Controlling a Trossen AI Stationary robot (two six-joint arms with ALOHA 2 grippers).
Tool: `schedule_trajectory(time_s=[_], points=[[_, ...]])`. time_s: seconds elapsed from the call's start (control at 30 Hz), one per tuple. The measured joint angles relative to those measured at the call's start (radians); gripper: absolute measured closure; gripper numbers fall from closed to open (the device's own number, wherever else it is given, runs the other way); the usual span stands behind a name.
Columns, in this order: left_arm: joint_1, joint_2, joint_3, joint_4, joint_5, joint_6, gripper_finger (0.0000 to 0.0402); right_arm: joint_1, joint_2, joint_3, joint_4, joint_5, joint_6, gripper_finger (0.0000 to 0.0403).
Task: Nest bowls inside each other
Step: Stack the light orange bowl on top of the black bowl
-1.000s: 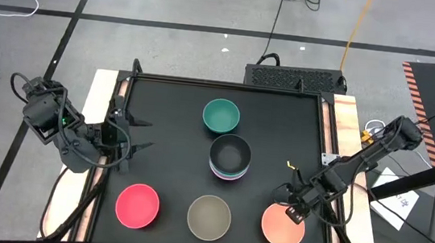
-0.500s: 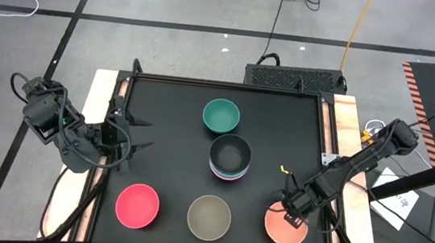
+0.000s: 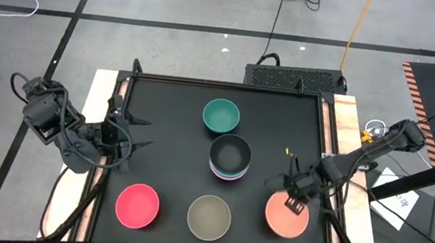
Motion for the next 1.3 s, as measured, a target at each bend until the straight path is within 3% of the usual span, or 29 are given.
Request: schedule_trajectory(time_s=[0.23, 0.4, 0.63, 0.9, 1.3], points=[[0.0, 0.0, 0.0, -0.015, 0.0, -0.004, 0.0174, -0.209, -0.027, 0.293, -0.358, 0.114, -0.204, 0.0402], [0.0, 0.0, 0.0, -0.015, -0.001, 0.012, 0.0174, -0.368, 0.041, 0.515, -0.528, 0.135, -0.371, 0.0402], [0.0, 0.0, 0.0, -0.015, -0.003, 0.013, 0.0174, -0.511, 0.188, 0.751, -0.534, 0.129, -0.579, 0.0402], [0.0, -0.009, 0.0, -0.032, 0.006, 0.006, 0.0174, -0.664, 0.407, 0.951, -0.533, 0.036, -0.793, 0.0402], [0.0, -0.021, 0.0, -0.084, 0.017, -0.014, 0.0174, -0.82, 0.599, 1.165, -0.533, -0.059, -0.895, 0.0403]])
